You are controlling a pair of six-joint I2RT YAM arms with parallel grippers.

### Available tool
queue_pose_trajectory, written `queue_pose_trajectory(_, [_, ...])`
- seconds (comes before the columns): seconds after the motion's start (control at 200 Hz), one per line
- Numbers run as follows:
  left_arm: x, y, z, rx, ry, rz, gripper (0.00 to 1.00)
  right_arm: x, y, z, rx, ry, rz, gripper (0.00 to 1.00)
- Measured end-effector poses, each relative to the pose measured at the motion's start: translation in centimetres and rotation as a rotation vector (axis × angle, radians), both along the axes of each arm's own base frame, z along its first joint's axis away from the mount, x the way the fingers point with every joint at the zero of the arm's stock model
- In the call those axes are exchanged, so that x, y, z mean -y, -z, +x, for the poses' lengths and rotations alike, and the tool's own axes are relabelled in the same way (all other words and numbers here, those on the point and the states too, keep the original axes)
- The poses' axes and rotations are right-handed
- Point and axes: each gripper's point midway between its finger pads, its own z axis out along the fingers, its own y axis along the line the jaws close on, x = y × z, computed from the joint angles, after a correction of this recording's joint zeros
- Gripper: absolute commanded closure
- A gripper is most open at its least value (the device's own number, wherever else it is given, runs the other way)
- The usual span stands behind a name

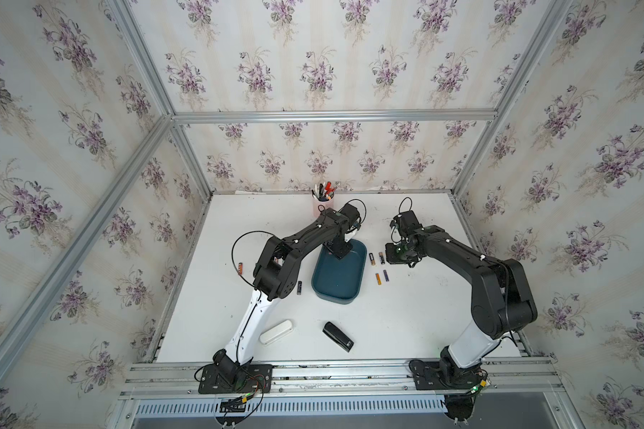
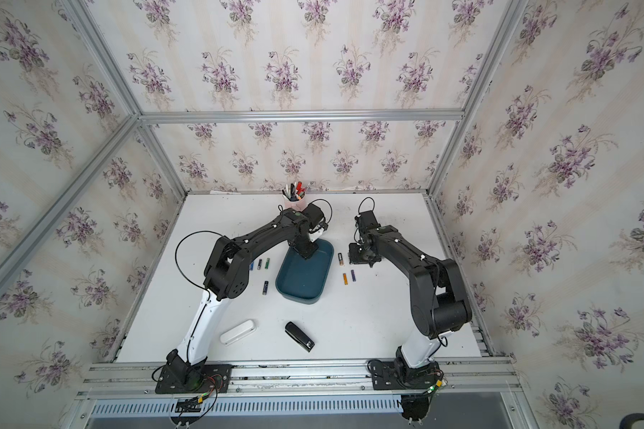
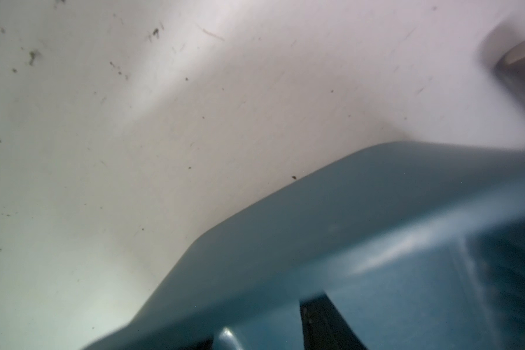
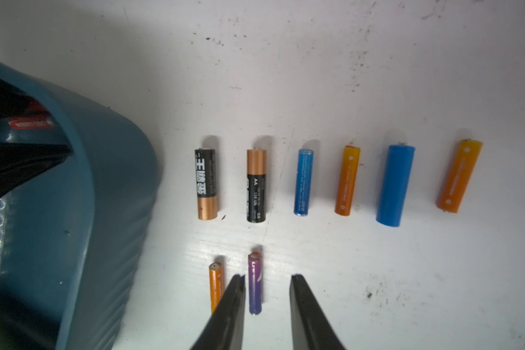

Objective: Take the batteries out of the storage box
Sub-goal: Pick up the battery from the storage box.

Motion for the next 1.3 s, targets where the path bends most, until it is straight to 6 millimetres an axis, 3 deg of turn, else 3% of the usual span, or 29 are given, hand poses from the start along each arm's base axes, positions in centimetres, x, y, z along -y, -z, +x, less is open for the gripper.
queue_pose_trajectory(0.32, [-0.2,0.2,-0.1,-0.008,0.006,0.017,0.63,0.0,-0.1,0.1,0.002,0.001,0.001,0.69])
queue_pose_trajectory(0.565, [-0.5,0.8,-1.2,-0.048,-0.023,0.014,0.66,0.0,-0.1,0.1,0.004,0.002,0.001,0.69])
queue_pose_trajectory(0.974, [-0.4,0.8,-2.2,-0.087,-0.074,0.021,0.86,0.0,-0.1,0.2,0.007,0.001,0.003,0.69])
queue_pose_trajectory(1.304, [0.1,0.6,-3.1,-0.131,-0.129,-0.005,0.91,-0.4,-0.2,0.3,0.012,-0.006,0.027,0.69])
